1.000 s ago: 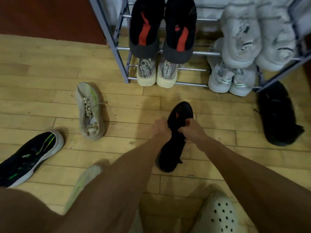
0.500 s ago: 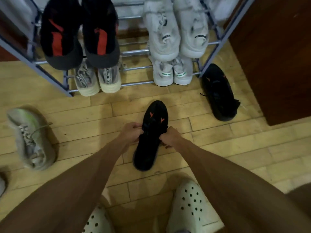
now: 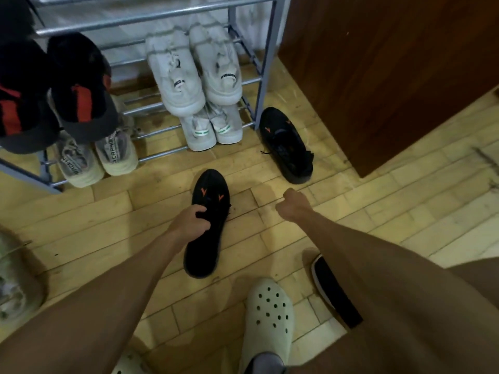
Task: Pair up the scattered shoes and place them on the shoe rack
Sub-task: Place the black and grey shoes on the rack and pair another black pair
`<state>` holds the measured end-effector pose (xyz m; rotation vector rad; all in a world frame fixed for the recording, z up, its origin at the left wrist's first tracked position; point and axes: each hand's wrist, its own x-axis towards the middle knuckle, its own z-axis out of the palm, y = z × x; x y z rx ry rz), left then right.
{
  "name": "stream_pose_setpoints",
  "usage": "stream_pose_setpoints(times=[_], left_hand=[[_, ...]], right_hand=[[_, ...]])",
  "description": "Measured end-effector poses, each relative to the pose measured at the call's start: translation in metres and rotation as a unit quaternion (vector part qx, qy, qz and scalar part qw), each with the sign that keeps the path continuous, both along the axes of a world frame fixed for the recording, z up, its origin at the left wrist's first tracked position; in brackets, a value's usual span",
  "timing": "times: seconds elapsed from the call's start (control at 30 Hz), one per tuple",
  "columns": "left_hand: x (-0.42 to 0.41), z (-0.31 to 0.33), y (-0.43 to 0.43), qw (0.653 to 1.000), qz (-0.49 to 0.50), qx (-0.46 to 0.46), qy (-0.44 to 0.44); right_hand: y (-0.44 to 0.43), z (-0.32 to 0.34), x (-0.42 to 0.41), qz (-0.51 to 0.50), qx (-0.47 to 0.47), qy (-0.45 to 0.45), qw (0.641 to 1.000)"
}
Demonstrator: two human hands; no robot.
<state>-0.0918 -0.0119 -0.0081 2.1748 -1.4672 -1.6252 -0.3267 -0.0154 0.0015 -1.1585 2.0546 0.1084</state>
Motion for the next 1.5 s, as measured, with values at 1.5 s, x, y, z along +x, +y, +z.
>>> stream_pose_setpoints(times=[1.5], left_hand=[[-0.024,0.019,0.009,0.943,0.174,0.109,0.262]], right_hand=[[0.019,0.037,0.066,0.017,-0.127,-0.171,0.977]])
